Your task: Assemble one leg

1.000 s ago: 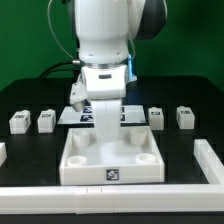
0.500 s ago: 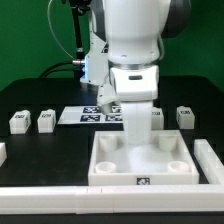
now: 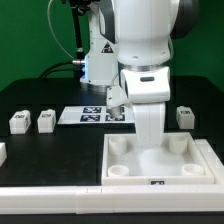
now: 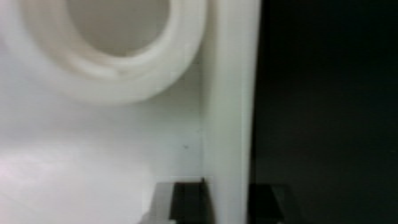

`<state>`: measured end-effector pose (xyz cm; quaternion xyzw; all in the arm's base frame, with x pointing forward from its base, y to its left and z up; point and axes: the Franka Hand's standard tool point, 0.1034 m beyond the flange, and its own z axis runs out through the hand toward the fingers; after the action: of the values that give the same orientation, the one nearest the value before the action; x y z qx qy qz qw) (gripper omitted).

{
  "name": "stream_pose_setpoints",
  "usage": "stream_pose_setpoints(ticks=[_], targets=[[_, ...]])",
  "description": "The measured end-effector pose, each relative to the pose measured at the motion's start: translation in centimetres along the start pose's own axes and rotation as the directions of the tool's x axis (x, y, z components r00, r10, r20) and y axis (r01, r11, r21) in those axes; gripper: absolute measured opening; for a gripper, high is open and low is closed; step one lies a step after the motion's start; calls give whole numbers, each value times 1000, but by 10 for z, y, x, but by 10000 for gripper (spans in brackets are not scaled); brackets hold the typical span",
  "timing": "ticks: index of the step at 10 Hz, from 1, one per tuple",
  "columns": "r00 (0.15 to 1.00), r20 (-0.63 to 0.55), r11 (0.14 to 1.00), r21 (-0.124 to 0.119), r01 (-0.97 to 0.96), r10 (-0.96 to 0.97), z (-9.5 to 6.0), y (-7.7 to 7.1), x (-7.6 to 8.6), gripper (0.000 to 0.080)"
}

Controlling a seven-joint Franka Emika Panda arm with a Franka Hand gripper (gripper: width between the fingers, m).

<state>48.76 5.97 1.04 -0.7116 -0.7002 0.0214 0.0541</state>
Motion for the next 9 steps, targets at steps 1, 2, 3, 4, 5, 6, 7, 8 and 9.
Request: stream_pose_setpoints(ticks=[1, 2, 3, 4, 5, 6, 7, 8, 9], targets=[[1000, 0, 1000, 0, 0, 0, 0, 0, -3, 76], [1000, 0, 1000, 1, -2, 2, 0, 0, -6, 118], [1000, 0, 1000, 1, -2, 2, 0, 0, -6, 327], [1000, 0, 1000, 1, -3, 3, 0, 0, -6, 462], [1000, 0, 1000, 1, -5, 5, 0, 0, -6, 462], [1000, 0, 1000, 1, -5, 5, 0, 0, -6, 611], [1000, 0, 1000, 1, -5, 5, 0, 0, -6, 639], [1000, 1, 1000, 0, -5, 5, 0, 0, -6, 639], [1000, 2, 1000, -4, -7, 7, -3, 0, -6, 648]])
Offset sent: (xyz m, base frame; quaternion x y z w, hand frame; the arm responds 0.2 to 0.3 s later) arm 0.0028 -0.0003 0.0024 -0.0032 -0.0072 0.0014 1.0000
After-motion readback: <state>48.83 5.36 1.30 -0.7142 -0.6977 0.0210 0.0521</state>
